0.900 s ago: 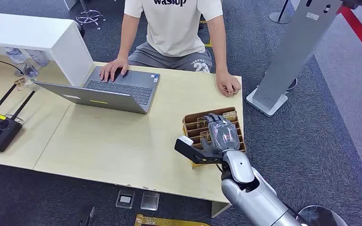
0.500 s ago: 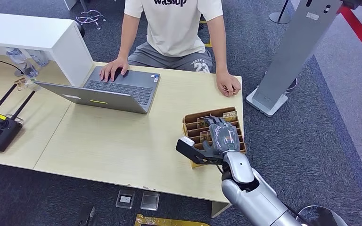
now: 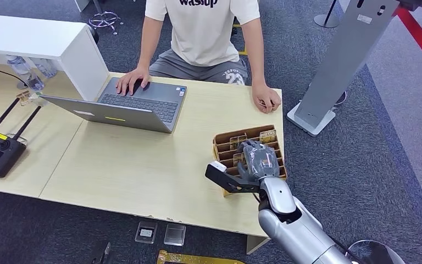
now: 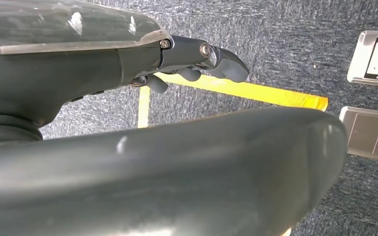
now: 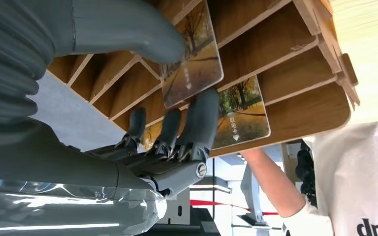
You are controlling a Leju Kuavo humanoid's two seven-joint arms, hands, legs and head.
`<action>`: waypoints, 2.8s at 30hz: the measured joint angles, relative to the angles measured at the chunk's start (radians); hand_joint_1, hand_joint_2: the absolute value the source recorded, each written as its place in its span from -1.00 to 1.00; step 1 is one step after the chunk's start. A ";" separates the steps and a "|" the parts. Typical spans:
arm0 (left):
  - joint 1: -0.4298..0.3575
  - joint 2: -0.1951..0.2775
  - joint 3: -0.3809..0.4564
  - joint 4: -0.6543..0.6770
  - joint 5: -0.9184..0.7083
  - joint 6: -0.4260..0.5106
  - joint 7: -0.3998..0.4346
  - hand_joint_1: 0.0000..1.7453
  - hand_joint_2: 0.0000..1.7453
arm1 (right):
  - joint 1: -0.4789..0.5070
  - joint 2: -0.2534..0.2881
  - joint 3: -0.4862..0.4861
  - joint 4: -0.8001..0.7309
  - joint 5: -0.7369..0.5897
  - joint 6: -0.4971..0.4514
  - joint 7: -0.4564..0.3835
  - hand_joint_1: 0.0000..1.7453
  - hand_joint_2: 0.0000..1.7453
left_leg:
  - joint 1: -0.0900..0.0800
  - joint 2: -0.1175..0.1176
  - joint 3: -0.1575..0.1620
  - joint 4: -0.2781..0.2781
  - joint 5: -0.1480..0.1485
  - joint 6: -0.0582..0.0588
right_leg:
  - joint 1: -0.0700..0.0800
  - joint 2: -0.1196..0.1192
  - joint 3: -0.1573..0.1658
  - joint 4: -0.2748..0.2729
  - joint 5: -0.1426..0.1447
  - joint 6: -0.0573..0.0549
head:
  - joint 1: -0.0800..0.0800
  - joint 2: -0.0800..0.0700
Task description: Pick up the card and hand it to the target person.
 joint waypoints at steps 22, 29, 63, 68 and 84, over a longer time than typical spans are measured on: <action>0.006 0.000 0.000 0.000 0.002 0.000 0.000 -1.00 -0.50 | -0.013 0.010 0.002 0.033 -0.008 -0.018 -0.010 0.62 1.00 | 0.000 0.000 0.001 0.000 0.000 0.000 | 0.000 0.000 0.001 0.000 0.000 0.000 | 0.000 0.000; 0.006 0.000 -0.001 0.000 0.001 -0.002 -0.006 -1.00 1.00 | -0.015 0.011 0.002 0.035 -0.015 -0.018 -0.019 0.74 1.00 | 0.000 0.000 0.001 0.000 0.000 0.000 | 0.000 0.000 0.001 0.000 0.000 0.000 | 0.000 0.000; 0.022 0.000 -0.004 0.000 0.016 -0.002 -0.016 -1.00 1.00 | -0.062 -0.113 -0.048 -0.443 -0.018 0.010 0.068 0.74 1.00 | 0.000 0.000 0.001 0.000 0.000 0.000 | 0.000 0.000 0.000 0.000 0.000 0.000 | -0.001 0.000; 0.005 0.000 -0.009 0.000 0.000 -0.006 -0.007 -1.00 1.00 | -0.061 -0.096 -0.048 -0.386 0.010 -0.231 -0.110 0.74 1.00 | 0.000 0.000 0.000 0.000 0.000 0.000 | 0.000 0.000 0.001 0.000 0.000 0.000 | 0.000 0.000; -0.019 0.000 -0.021 0.000 -0.007 -0.032 0.009 -1.00 1.00 | -0.101 -0.002 -0.057 0.030 -0.058 -0.484 -0.320 0.74 1.00 | 0.000 0.000 0.000 0.000 0.000 0.000 | 0.000 0.000 0.000 0.000 0.000 0.000 | 0.000 0.000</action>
